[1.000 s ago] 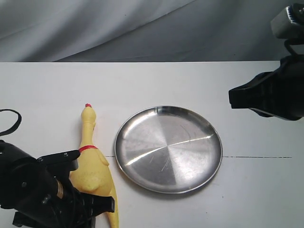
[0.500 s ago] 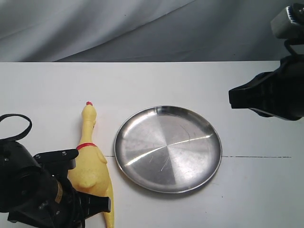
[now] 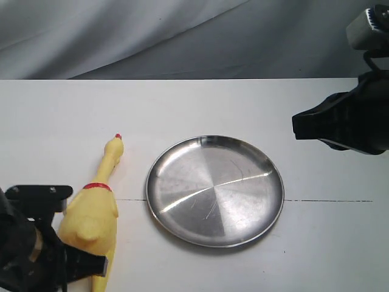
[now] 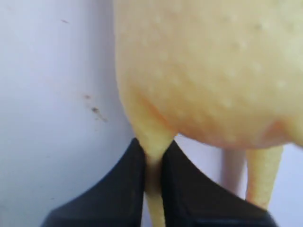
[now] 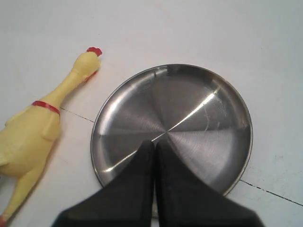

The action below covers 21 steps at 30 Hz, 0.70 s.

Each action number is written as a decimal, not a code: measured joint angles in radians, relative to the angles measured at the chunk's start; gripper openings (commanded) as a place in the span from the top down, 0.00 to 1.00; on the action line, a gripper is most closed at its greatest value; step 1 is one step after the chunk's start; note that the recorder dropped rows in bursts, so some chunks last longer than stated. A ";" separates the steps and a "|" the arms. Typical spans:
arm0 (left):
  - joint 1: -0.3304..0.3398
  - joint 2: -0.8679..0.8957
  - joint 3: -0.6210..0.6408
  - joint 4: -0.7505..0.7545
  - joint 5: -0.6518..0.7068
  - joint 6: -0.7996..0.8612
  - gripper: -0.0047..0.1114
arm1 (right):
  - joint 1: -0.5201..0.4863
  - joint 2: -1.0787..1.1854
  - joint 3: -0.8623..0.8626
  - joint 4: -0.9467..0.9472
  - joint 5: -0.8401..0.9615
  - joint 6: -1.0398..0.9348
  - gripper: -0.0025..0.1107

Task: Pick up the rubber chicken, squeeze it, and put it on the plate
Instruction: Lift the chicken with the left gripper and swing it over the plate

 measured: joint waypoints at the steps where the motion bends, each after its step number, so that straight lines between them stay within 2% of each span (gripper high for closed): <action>1: 0.000 -0.045 -0.009 0.018 0.028 -0.007 0.96 | 0.000 0.000 0.000 0.000 0.000 0.000 0.98; 5: 0.000 -0.207 -0.058 0.076 0.108 -0.018 0.96 | 0.000 0.000 0.000 0.000 0.000 0.000 0.98; 13: 0.000 -0.395 -0.078 0.128 0.114 0.055 0.96 | 0.000 0.000 0.000 0.000 -0.007 0.019 0.98; 21: 0.000 -0.462 -0.078 0.083 -0.018 0.265 0.96 | -0.016 0.070 0.000 0.004 -0.022 0.086 0.98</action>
